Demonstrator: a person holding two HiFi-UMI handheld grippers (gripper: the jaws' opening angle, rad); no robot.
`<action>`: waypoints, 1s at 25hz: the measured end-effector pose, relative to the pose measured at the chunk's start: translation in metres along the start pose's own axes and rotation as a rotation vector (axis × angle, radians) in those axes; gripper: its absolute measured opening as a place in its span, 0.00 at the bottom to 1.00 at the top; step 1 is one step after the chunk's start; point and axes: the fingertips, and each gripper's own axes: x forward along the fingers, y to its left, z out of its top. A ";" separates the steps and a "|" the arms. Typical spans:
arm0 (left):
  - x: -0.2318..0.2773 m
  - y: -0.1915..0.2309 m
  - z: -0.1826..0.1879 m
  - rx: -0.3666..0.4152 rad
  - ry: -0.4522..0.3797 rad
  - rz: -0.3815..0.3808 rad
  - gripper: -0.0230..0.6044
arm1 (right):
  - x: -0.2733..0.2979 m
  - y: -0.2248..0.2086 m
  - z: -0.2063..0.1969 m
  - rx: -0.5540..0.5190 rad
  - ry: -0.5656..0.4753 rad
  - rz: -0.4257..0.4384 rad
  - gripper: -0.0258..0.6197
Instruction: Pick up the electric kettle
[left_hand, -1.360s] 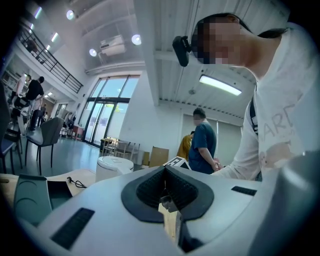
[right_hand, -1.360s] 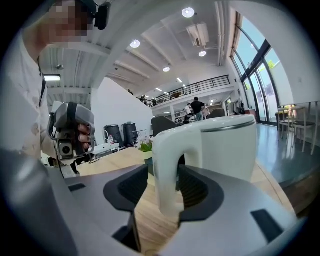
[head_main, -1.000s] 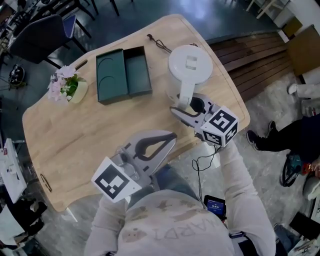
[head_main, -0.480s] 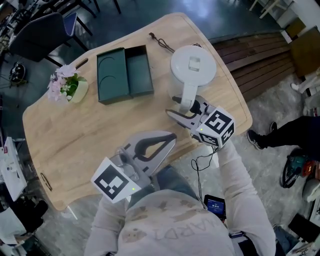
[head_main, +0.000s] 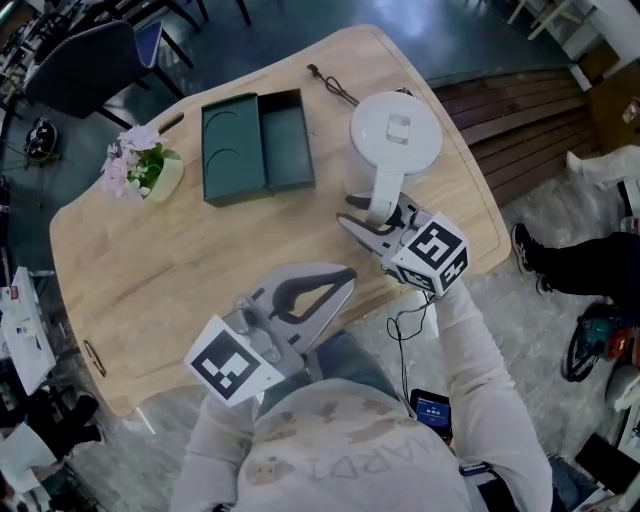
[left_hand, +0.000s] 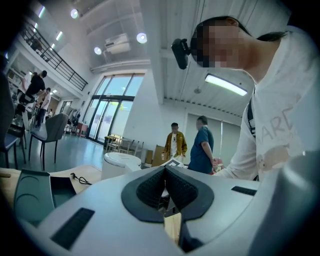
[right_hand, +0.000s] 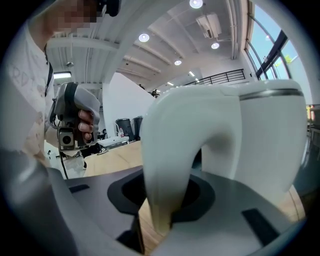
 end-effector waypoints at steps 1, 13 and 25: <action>0.000 0.000 0.000 -0.001 0.000 0.002 0.05 | 0.000 -0.001 0.000 -0.004 -0.003 -0.007 0.20; -0.011 -0.001 0.004 0.009 0.007 0.032 0.06 | 0.000 -0.005 0.012 -0.036 -0.069 -0.030 0.16; -0.030 -0.011 0.010 0.038 0.002 0.055 0.06 | -0.010 0.003 0.045 -0.002 -0.123 -0.047 0.17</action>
